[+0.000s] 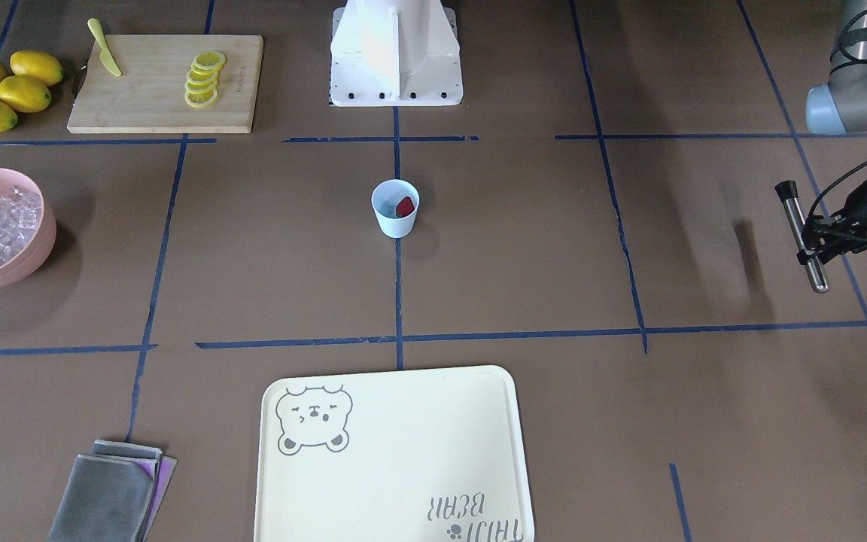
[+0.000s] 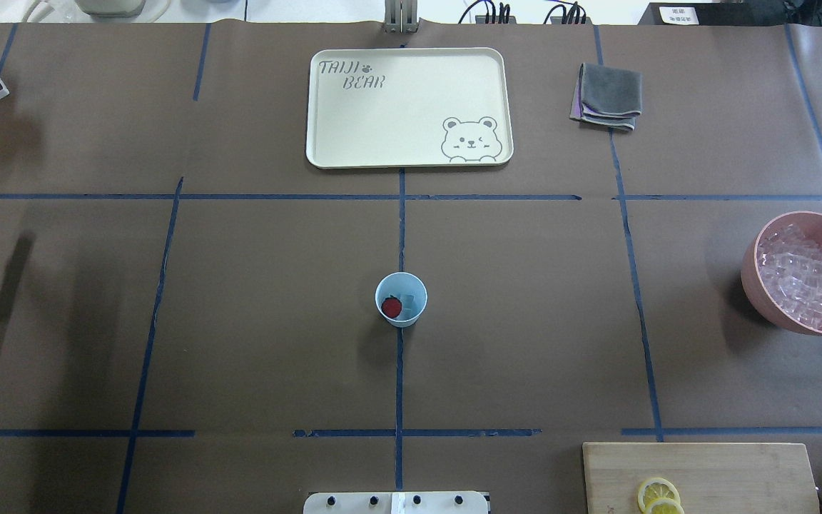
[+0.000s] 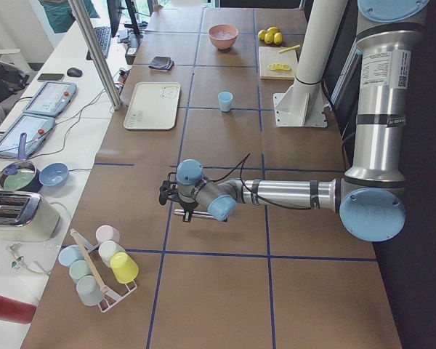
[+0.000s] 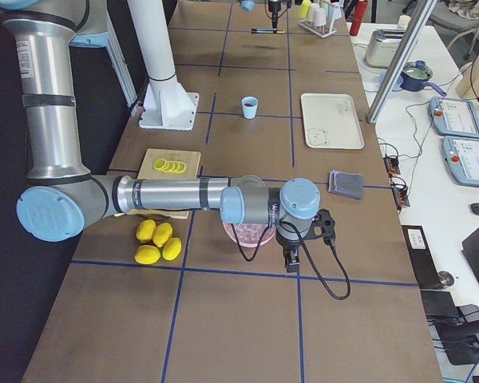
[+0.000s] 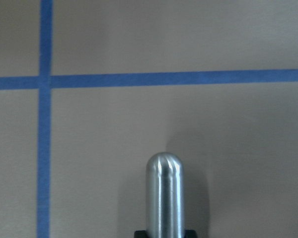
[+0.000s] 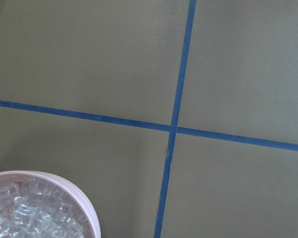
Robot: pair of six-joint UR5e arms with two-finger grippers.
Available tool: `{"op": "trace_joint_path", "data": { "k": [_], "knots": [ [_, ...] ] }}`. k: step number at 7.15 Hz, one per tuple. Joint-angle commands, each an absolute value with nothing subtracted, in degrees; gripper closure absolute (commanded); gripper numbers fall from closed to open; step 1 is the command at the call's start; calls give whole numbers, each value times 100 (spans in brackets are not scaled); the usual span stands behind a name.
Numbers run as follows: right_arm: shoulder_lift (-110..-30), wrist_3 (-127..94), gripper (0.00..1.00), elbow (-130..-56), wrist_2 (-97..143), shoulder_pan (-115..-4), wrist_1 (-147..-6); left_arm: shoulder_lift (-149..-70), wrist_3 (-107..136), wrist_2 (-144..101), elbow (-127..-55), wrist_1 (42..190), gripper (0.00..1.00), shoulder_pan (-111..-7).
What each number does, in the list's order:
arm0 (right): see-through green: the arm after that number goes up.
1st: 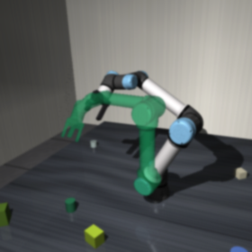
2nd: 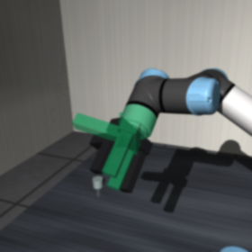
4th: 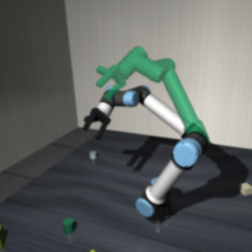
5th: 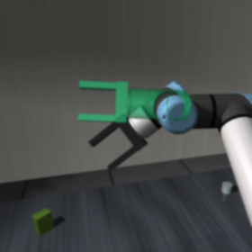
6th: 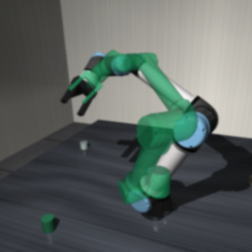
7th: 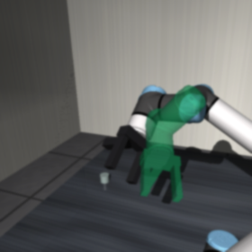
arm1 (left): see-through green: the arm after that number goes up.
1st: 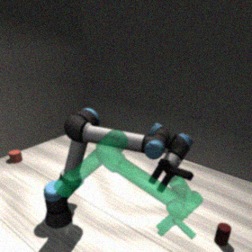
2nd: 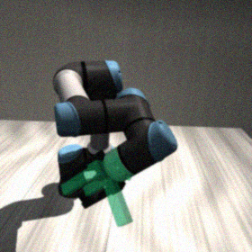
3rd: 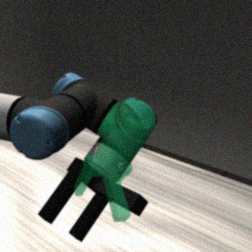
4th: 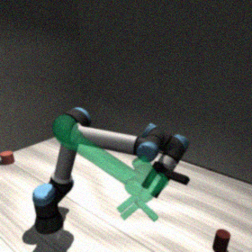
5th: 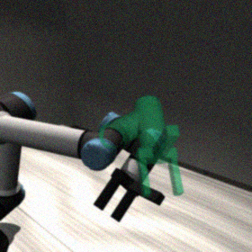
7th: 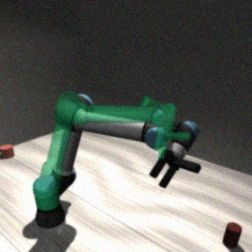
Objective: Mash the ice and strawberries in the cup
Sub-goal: 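Lower the left gripper and grasp the metal rod, then lift the metal rod upright with the left gripper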
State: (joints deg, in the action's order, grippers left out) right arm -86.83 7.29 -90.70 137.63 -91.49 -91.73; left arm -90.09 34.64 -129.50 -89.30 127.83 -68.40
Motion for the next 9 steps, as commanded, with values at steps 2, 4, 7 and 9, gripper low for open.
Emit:
{"op": "trace_joint_path", "data": {
  "k": [2,4,7,9],
  "knots": [
    [-8719,782,1,-9088,13755,-9149,-9167,-9227,3410,-12309,-10271,12779,100,-7076],
    [-8745,765,1,-9350,13729,-9228,-9176,-9770,3393,-11500,-10599,12823,100,-6657],
    [-8780,738,1,-9422,13755,-9237,-9176,-10571,3768,-9806,-10643,13155,100,-5348],
    [-8780,738,1,-9422,13755,-9237,-9176,-10573,4505,-9581,-10626,14644,100,-5029]
  ]
}}
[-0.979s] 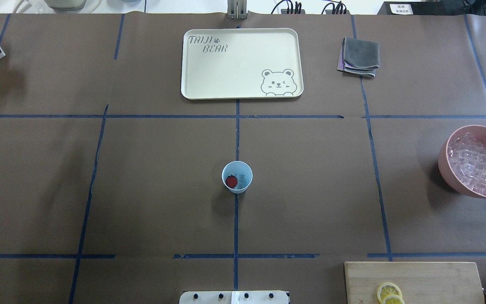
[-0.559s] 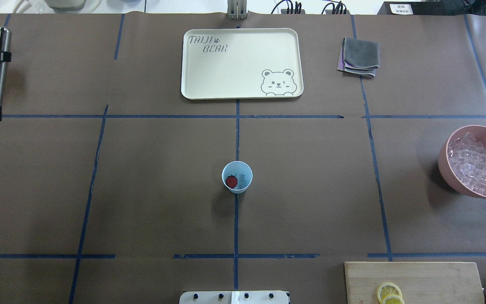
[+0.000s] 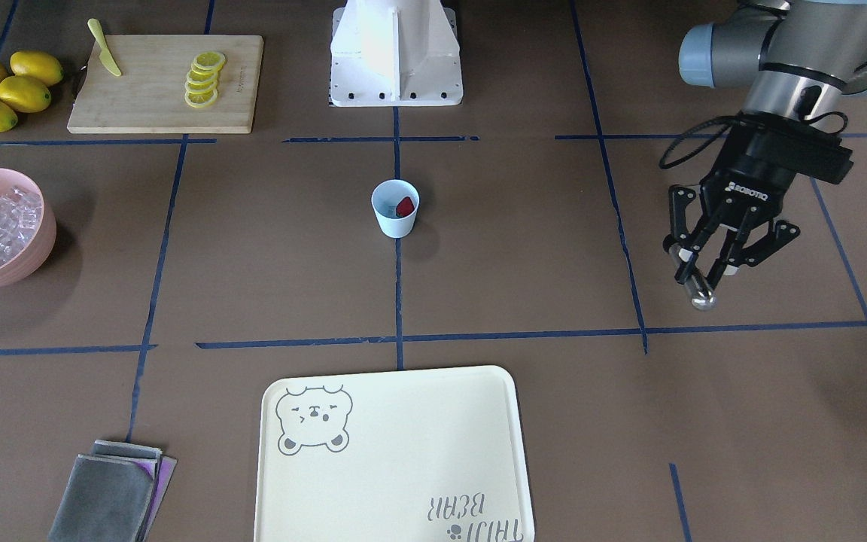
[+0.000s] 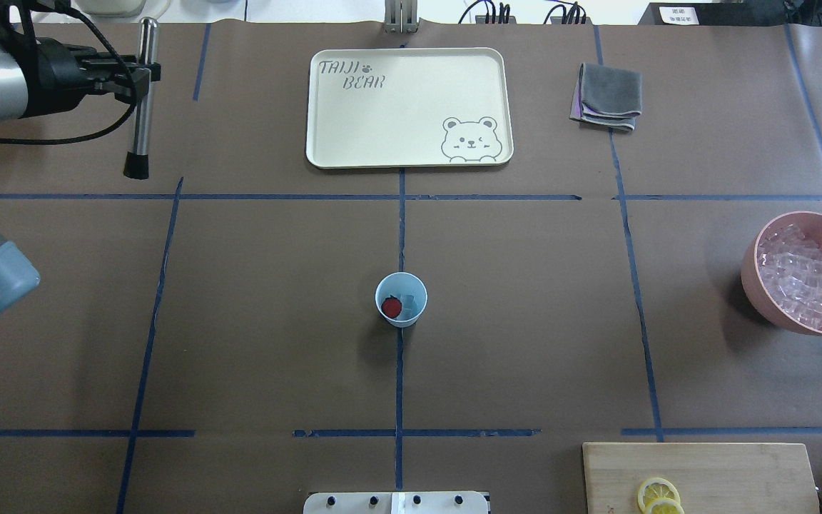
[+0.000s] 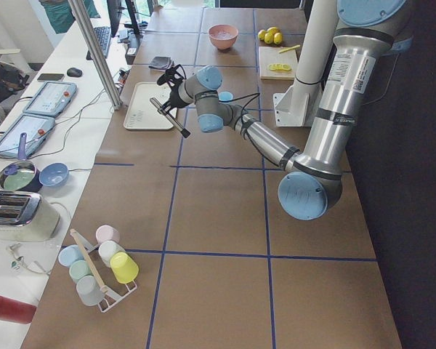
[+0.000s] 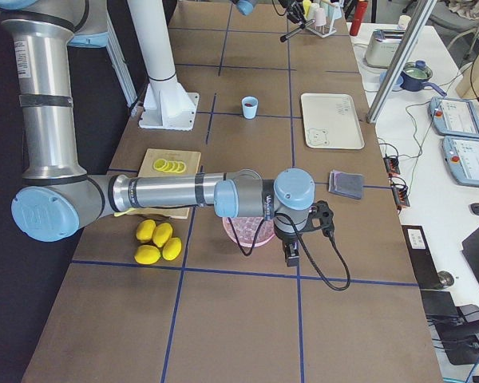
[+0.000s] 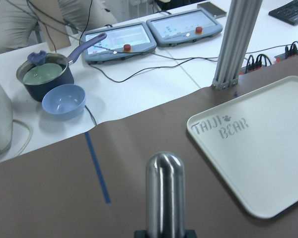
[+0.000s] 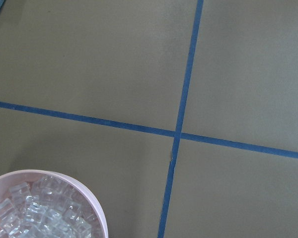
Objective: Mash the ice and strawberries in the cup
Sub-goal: 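Lift the metal rod upright with the left gripper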
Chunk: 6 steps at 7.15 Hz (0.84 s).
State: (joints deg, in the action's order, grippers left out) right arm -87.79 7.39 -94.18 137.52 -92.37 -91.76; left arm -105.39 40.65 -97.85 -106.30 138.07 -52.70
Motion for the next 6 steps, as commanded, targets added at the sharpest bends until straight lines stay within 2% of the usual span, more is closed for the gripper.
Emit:
{"op": "trace_joint_path", "data": {
  "k": [1,3,4,6],
  "knots": [
    [-8780,738,1,-9422,13755,-9237,-9176,-10573,4813,-9197,-10530,15408,100,-4679],
    [-8780,721,1,-9422,13737,-9237,-9176,-10773,4843,-8441,-10224,16597,100,-4003],
    [-8772,712,1,-9422,13737,-9237,-9176,-11271,4825,-8159,-9752,17420,100,-3425],
    [-8754,633,1,-9422,13737,-9237,-9167,-11661,4825,-7253,-8671,18932,100,-2648]
  ]
}}
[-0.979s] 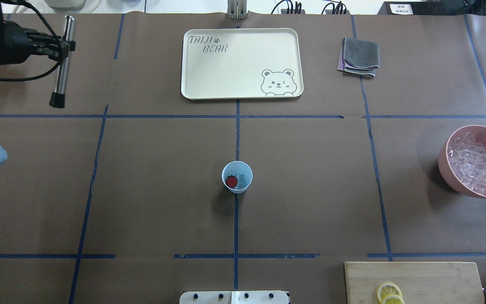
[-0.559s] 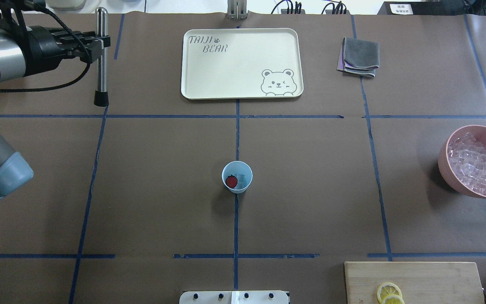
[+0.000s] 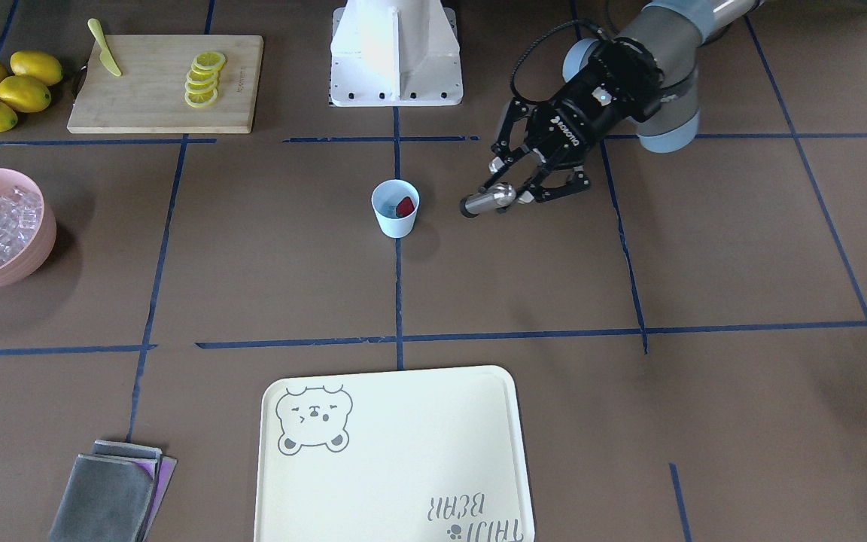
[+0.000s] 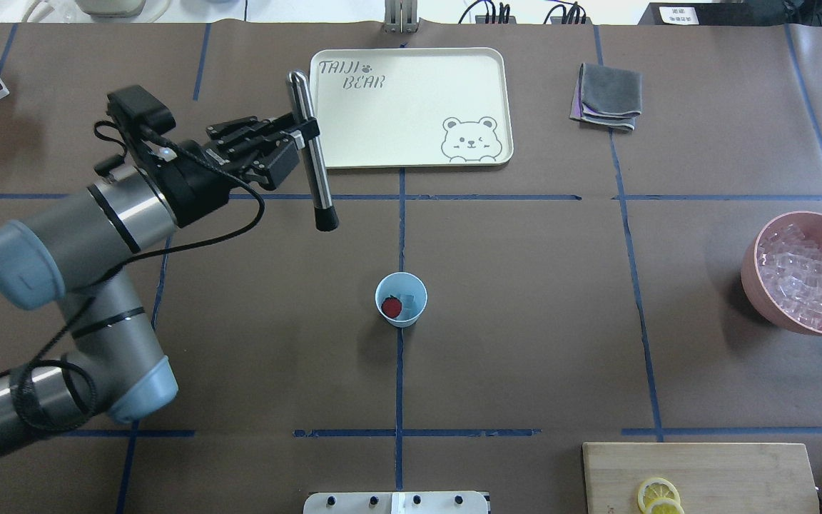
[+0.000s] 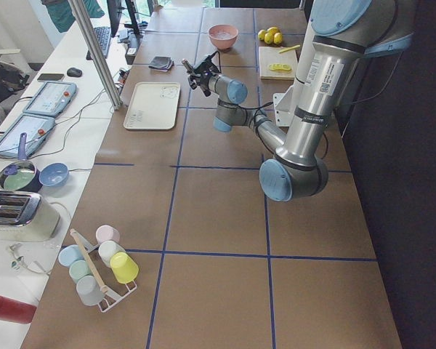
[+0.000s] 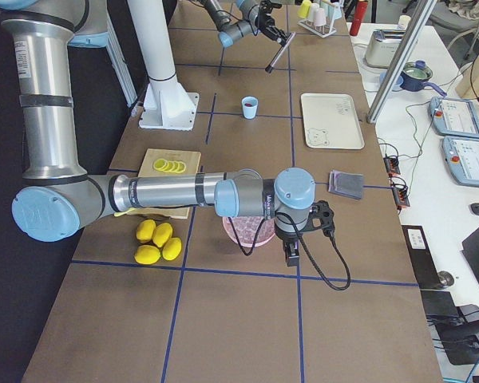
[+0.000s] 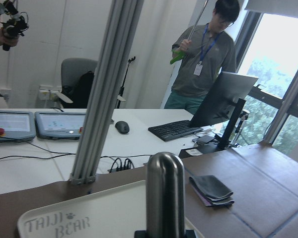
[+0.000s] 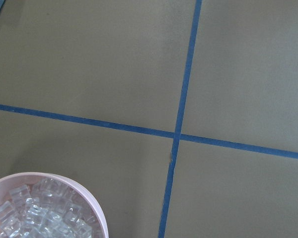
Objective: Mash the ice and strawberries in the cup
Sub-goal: 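Carry the metal rod with the left gripper over the light-blue cup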
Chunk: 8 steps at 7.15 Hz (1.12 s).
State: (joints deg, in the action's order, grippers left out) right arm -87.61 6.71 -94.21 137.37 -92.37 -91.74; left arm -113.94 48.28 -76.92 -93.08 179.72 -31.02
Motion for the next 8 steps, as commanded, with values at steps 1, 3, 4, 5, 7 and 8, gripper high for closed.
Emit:
{"op": "trace_joint_path", "data": {
  "k": [1,3,4,5,7,8],
  "knots": [
    [-8754,633,1,-9413,13737,-9237,-9176,-11698,4773,-7321,-8562,19219,100,-2654],
    [-8763,633,1,-9413,13729,-9229,-9176,-11838,4807,-7635,-8595,19300,100,-2628],
    [-8763,633,1,-9413,13729,-9237,-9176,-11778,4764,-7803,-8570,19292,100,-2654],
    [-8763,633,1,-9422,13737,-9237,-9167,-11769,4442,-7744,-8595,19248,100,-2663],
    [-8771,624,1,-9422,13737,-9237,-9176,-11637,3631,-7569,-8814,19231,100,-2672],
    [-8780,633,1,-9422,13746,-9237,-9176,-11637,3221,-7037,-8911,19239,100,-2637]
  ]
}}
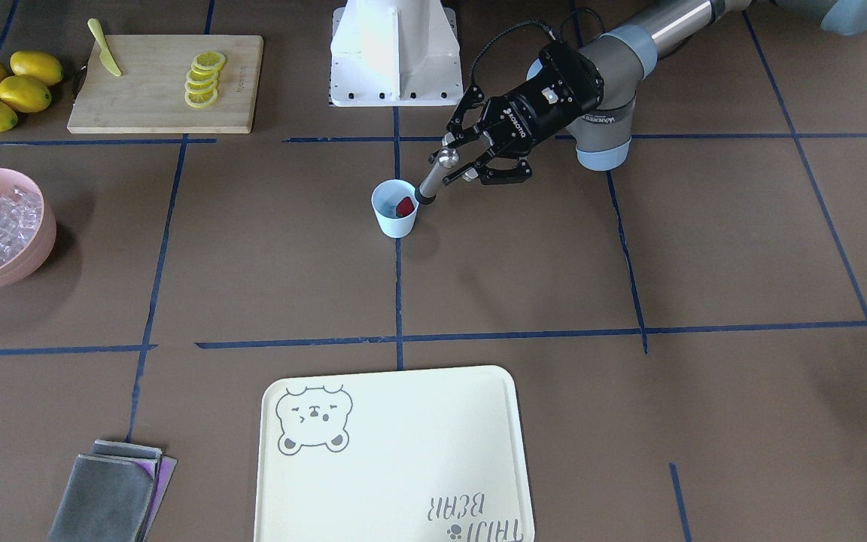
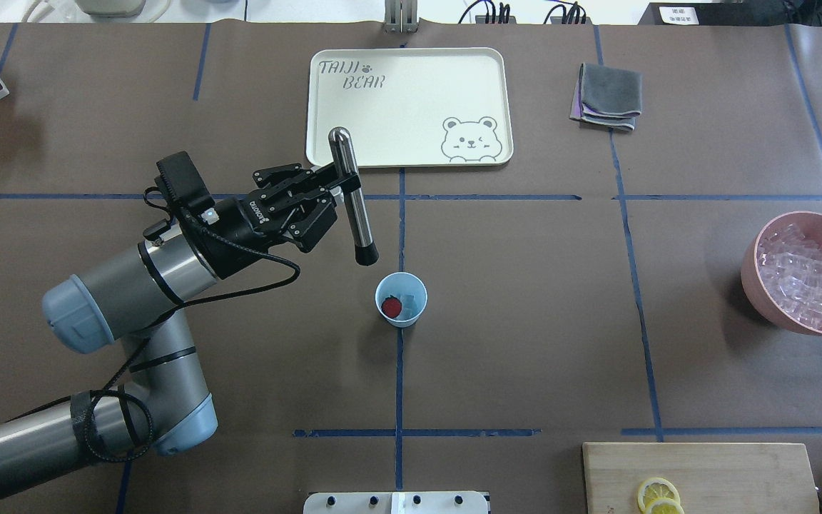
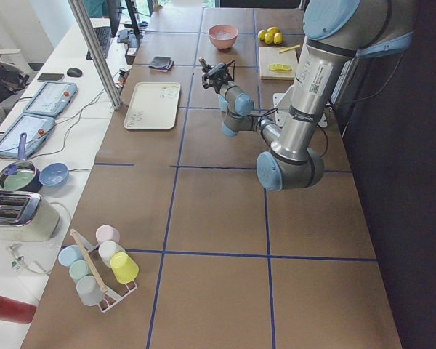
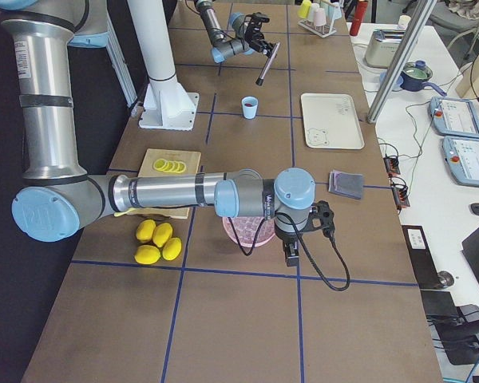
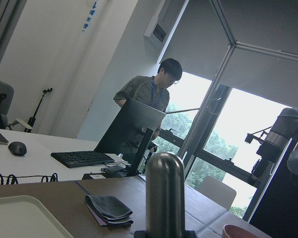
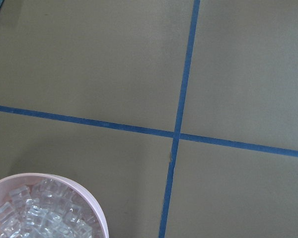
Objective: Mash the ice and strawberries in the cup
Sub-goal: 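Carry the metal rod with the left gripper over the light-blue cup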
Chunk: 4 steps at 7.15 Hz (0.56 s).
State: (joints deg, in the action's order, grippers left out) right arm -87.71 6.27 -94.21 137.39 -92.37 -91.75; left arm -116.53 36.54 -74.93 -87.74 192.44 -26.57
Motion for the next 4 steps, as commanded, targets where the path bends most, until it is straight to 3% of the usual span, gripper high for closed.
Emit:
{"op": "trace_joint_path", "data": {
  "k": [1,4],
  "knots": [
    [-8789,633,1,-9422,13755,-9237,-9176,-11672,2764,-6474,-8982,19231,100,-2471],
    [-8833,642,1,-9422,13755,-9237,-9176,-11672,1751,-5584,-9088,19011,100,-1674]
  ]
}}
